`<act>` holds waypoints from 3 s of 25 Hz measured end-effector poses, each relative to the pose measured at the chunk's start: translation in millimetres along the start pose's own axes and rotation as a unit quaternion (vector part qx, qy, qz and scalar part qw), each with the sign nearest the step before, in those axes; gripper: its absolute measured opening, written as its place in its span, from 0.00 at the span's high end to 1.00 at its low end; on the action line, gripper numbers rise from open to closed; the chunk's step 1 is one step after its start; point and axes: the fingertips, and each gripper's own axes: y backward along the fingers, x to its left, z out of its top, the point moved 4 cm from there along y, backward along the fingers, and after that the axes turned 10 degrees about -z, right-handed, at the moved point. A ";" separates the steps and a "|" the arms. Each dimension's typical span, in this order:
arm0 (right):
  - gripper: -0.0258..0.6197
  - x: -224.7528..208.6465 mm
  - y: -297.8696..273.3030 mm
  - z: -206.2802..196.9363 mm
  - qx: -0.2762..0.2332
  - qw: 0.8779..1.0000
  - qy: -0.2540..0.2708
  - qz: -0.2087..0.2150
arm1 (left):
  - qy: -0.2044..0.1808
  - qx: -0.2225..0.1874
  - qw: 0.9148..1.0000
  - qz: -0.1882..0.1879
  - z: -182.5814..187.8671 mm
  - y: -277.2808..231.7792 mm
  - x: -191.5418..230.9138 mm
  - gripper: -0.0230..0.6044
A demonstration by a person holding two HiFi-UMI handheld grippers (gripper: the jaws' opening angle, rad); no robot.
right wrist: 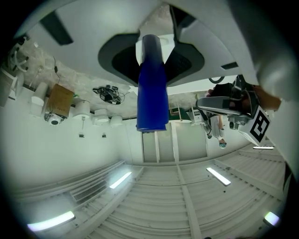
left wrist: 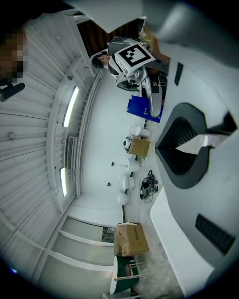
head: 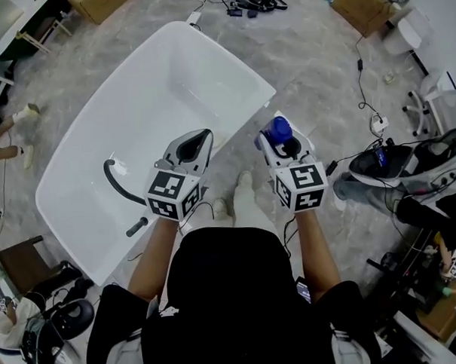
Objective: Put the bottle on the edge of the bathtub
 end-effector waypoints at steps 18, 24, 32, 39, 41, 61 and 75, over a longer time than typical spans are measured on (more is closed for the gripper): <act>0.71 -9.3 -118.4 -84.6 0.082 0.992 0.035 0.084 | 0.089 0.068 0.991 0.069 -113.5 -51.1 55.9 0.94; 0.71 -12.6 -156.9 -115.4 0.102 0.988 0.046 0.103 | 0.097 0.077 0.989 0.074 -134.9 -75.0 73.4 0.94; 0.71 -33.2 -218.0 -157.7 0.129 0.984 0.057 0.111 | 0.119 0.107 0.984 0.082 -171.9 -102.2 92.9 0.94; 0.71 -62.3 -297.2 -221.2 0.155 0.979 0.062 0.119 | 0.173 0.119 0.973 0.098 -227.7 -147.6 123.0 0.94; 0.71 -56.1 -311.3 -232.2 0.164 0.976 0.070 0.123 | 0.179 0.120 0.972 0.097 -236.6 -148.1 130.3 0.94; 0.71 23.6 -288.6 -213.9 0.112 0.976 0.114 0.150 | 0.160 0.136 0.970 0.120 -234.4 -72.0 103.1 0.94; 0.71 21.7 -307.6 -228.4 0.097 0.975 0.129 0.156 | 0.172 0.118 0.967 0.145 -235.2 -84.0 129.6 0.94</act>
